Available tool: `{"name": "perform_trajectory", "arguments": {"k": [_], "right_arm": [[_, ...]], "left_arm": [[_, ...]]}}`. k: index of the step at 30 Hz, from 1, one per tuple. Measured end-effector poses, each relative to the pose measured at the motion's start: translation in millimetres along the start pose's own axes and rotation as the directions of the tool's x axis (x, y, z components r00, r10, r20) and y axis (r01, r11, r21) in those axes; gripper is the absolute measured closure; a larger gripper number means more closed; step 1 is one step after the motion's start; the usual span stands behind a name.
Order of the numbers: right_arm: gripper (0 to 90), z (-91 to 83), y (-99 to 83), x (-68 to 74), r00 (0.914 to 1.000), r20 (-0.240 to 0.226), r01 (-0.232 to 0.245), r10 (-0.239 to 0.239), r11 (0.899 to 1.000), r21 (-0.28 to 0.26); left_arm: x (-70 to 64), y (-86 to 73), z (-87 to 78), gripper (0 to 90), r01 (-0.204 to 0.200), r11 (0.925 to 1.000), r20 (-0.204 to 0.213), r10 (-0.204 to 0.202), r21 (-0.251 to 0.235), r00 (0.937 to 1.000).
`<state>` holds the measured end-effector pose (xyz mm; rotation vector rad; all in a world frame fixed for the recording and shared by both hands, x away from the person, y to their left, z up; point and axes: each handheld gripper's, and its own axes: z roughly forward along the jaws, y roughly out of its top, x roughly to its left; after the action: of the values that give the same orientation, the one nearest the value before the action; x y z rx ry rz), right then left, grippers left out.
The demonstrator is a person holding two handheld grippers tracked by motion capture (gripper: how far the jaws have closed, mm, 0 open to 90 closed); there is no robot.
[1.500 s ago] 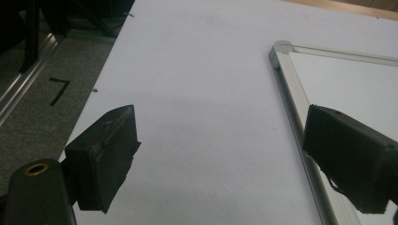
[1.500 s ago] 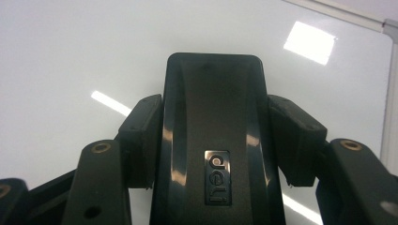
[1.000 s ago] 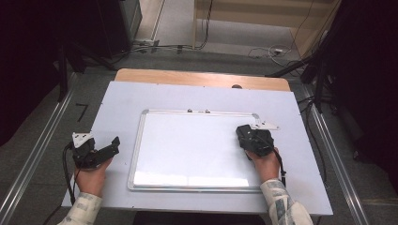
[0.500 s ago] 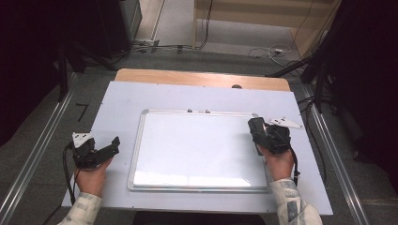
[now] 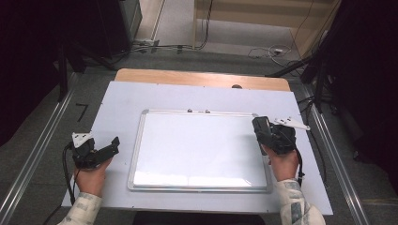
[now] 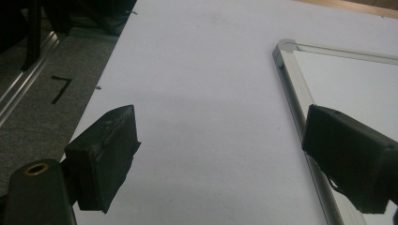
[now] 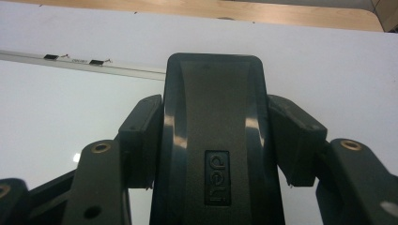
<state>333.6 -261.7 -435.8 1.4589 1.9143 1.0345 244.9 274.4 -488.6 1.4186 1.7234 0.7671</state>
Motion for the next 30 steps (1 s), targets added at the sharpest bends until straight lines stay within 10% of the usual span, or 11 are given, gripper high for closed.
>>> {"name": "perform_trajectory", "arguments": {"k": [30], "right_arm": [[39.0, 26.7, 3.7, 11.6, 0.9963, 0.073, -0.045, 0.044, 0.999, 0.017]], "left_arm": [[1.3, 0.0, -1.5, 11.4, 0.003, 1.0, -0.002, -0.003, -0.004, 1.0]]}}
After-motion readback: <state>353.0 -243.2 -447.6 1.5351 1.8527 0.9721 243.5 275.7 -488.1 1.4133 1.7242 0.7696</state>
